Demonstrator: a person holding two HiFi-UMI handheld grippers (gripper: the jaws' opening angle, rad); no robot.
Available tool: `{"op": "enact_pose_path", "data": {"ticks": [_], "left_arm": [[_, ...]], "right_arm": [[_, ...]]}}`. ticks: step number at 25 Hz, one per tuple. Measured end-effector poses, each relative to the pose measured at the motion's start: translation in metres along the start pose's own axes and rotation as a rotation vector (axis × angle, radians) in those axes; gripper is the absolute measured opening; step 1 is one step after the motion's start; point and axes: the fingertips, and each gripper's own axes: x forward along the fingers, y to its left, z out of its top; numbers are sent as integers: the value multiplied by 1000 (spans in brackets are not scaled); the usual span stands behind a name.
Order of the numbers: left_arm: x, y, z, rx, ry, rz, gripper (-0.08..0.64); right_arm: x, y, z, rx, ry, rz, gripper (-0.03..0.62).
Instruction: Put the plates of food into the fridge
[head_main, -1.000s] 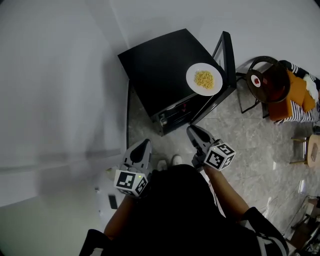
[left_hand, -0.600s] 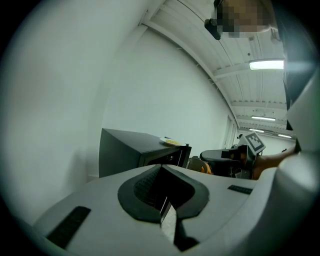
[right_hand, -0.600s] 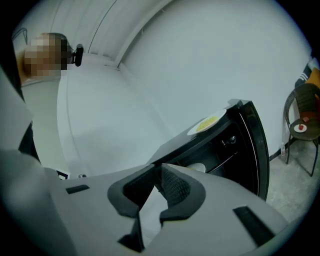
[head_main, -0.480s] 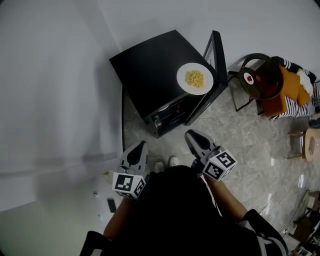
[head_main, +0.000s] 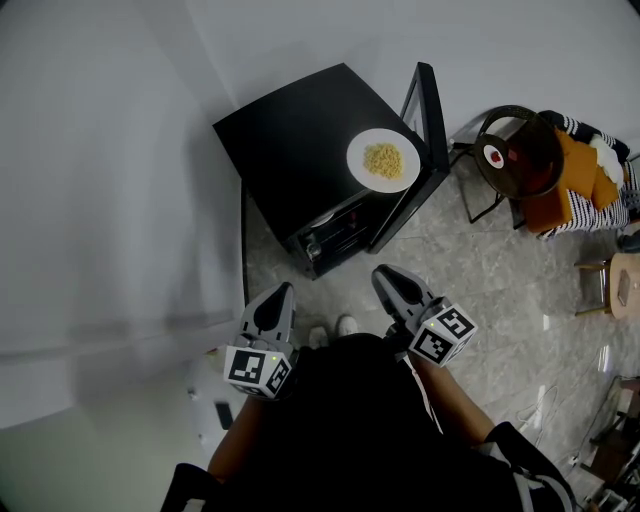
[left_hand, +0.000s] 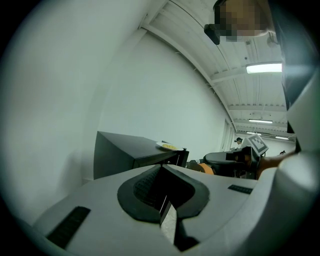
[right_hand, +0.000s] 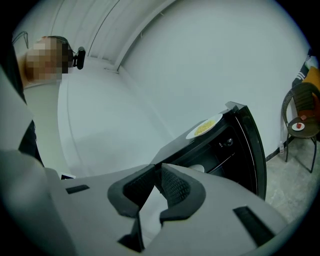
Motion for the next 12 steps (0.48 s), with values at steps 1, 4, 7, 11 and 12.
{"op": "enact_pose_path", "data": {"ticks": [1, 4, 7, 11, 12], "left_arm": [[1, 0, 0, 0, 2, 0, 23], [2, 2, 0, 4, 5, 2, 23], [4, 3, -1, 6, 11, 2, 23], [7, 4, 0, 6, 13, 8, 23], [8, 6, -1, 4, 14, 12, 23]], "right_arm": [[-1, -3, 2, 10, -4, -5, 58], [0, -16, 9, 60, -18, -14, 58], [2, -31, 13, 133, -24, -21, 58], [7, -50, 29, 251, -77, -24, 58], [8, -56, 33, 276, -93, -30, 60]]}}
